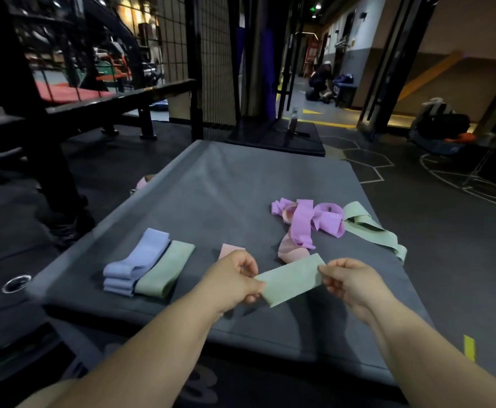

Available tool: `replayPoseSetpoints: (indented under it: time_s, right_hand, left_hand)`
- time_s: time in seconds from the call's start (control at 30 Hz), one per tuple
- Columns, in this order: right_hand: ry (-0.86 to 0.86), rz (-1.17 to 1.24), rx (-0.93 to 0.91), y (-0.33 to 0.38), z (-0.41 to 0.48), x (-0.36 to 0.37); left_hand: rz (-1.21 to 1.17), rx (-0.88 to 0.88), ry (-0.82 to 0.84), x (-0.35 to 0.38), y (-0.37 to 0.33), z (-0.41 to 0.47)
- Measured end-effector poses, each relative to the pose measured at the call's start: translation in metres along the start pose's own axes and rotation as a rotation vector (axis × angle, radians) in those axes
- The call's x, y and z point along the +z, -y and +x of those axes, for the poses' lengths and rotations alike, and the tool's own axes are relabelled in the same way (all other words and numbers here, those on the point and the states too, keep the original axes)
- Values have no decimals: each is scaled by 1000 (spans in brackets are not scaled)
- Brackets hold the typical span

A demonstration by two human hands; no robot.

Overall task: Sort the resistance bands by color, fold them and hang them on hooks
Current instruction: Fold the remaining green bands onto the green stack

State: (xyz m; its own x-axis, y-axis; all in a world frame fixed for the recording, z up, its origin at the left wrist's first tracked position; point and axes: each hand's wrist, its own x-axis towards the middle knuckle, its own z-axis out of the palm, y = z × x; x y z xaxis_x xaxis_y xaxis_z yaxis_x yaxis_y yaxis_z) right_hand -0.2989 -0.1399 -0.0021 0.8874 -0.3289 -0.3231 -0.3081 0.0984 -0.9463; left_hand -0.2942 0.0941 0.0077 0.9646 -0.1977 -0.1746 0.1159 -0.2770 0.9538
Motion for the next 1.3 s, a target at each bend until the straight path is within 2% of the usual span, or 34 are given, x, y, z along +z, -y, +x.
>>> replayPoseSetpoints:
  time_s: [0.23, 0.43, 0.63, 0.93, 1.3]
  right_hand:
    - [180, 45, 15, 26, 2, 86]
    - [175, -323, -186, 38, 16, 174]
    - [180, -536, -285, 34, 22, 237]
    - [227, -843, -405, 16, 33, 266]
    - [213, -1013, -450, 4, 41, 273]
  left_hand:
    - [71, 12, -194, -68, 20, -16]
    - [124, -49, -458, -117, 39, -21]
    - [252, -76, -591, -142, 63, -24]
    - [203, -94, -600, -149, 83, -23]
    - [210, -127, -588, -146, 93, -18]
